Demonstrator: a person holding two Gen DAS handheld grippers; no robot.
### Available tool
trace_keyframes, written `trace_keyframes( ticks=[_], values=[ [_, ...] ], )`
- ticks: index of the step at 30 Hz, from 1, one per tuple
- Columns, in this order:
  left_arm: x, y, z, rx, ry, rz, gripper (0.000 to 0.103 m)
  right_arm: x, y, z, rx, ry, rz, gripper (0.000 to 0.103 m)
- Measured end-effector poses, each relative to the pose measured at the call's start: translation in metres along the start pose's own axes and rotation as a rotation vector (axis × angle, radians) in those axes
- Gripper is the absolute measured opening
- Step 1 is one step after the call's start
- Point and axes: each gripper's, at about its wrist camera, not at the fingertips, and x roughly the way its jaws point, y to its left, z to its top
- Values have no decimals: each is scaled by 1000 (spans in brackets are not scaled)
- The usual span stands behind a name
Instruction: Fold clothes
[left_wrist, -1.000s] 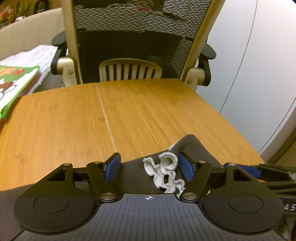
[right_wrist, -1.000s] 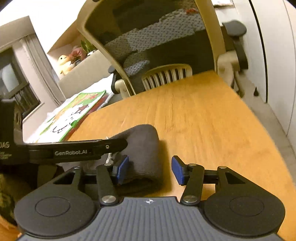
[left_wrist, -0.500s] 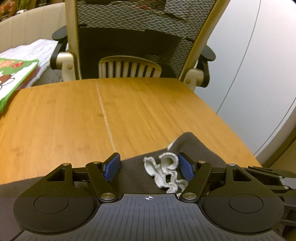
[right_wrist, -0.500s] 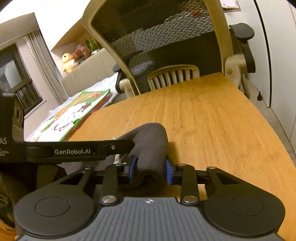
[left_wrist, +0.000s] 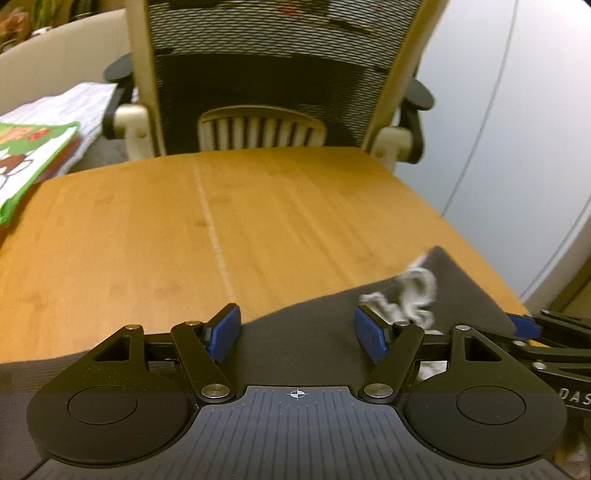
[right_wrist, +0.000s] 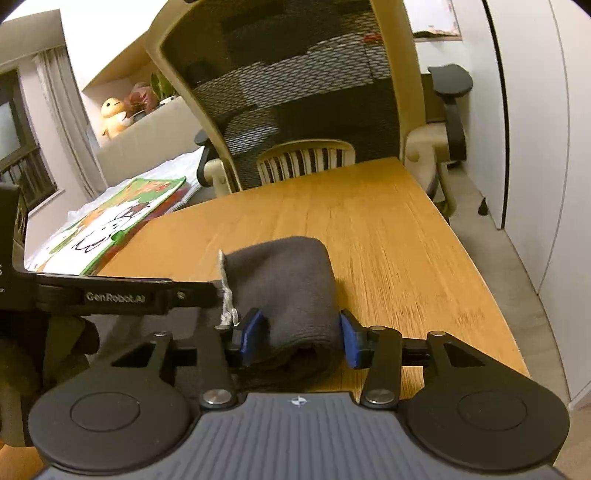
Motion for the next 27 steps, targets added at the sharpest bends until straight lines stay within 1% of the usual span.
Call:
trace_keyframes(
  ticks=[2, 5, 6, 8, 9, 11, 13, 15, 17, 18, 21, 27],
  values=[
    [-6, 6, 4, -40, -19, 4, 73, 1, 0, -1, -2, -1, -6, 48],
    [-19, 6, 13, -82, -65, -40, 70, 3, 1, -2, -6, -3, -22, 54],
    [-24, 2, 15, -82, -79, -79, 68, 3, 2, -2, -5, -4, -28, 56],
    [-28, -11, 15, -61, -88, -177, 57, 4, 2, -3, -4, -6, -36, 58],
    [-29, -18, 14, -54, -86, -232, 48, 4, 2, -3, -4, -6, -39, 60],
    [-27, -30, 10, -53, -78, -313, 47, 4, 2, -3, -3, -7, -45, 62],
    [-20, -40, 6, -46, -64, -337, 48, 3, 1, -3, 2, -8, -44, 62],
    [-7, -42, 2, -38, -27, -266, 48, 3, 1, -4, 4, -8, -43, 64],
    [10, -37, -3, -47, 19, -184, 50, 3, 1, -4, 3, -8, -45, 66],
    [13, -32, -5, -60, 8, -202, 50, 4, 1, -4, 2, -7, -45, 67],
    [12, -30, -5, -52, 10, -207, 50, 4, -1, -3, 15, -6, -38, 71],
    [9, -30, -8, -44, 2, -211, 50, 3, -3, -3, 25, -10, -32, 71]
  ],
)
